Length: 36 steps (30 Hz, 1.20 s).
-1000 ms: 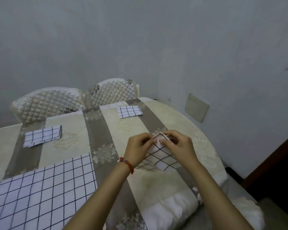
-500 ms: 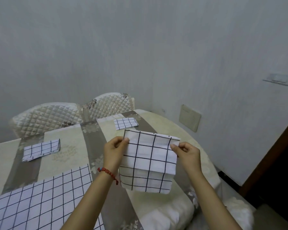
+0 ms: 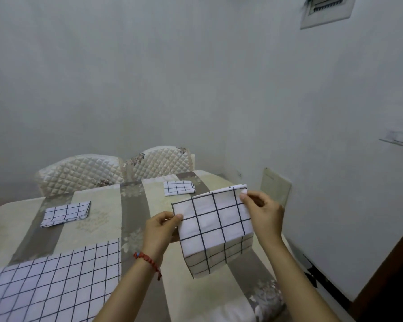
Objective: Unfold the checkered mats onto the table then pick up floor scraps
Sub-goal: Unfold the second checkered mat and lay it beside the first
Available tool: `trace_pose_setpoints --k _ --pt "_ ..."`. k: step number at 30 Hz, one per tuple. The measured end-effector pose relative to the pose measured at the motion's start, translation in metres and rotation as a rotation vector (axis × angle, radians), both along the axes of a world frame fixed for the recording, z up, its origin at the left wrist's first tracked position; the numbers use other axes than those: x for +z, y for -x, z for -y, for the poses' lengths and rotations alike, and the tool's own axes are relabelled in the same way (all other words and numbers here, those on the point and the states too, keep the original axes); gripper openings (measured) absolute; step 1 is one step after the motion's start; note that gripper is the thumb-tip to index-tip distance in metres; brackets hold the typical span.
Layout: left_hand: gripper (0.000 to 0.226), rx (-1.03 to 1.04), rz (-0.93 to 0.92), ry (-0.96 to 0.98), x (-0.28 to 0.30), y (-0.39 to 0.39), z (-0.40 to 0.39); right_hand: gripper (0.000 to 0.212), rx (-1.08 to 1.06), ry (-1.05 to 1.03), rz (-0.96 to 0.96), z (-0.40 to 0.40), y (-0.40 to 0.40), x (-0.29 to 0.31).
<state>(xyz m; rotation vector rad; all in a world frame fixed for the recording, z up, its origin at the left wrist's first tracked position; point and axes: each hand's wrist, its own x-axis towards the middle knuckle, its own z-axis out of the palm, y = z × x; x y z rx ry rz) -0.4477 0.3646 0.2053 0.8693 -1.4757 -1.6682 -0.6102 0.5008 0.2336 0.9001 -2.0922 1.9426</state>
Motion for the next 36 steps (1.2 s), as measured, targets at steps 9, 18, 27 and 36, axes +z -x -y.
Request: trace_pose_setpoints --k 9,18,27,36 --pt "0.036 0.12 0.187 0.493 0.011 0.013 -0.022 0.008 0.166 -0.214 -0.196 0.0 0.011 0.016" --pt "0.004 0.065 0.158 0.839 0.036 0.029 -0.03 0.007 0.278 -0.243 -0.318 0.004 0.001 0.026" --pt "0.007 0.021 0.153 0.866 0.054 0.03 -0.017 0.016 0.347 -0.213 -0.302 0.001 -0.006 0.033" --pt "0.014 0.092 0.014 0.733 0.084 0.024 0.017 0.031 0.491 -0.361 0.097 -0.015 0.011 0.004"
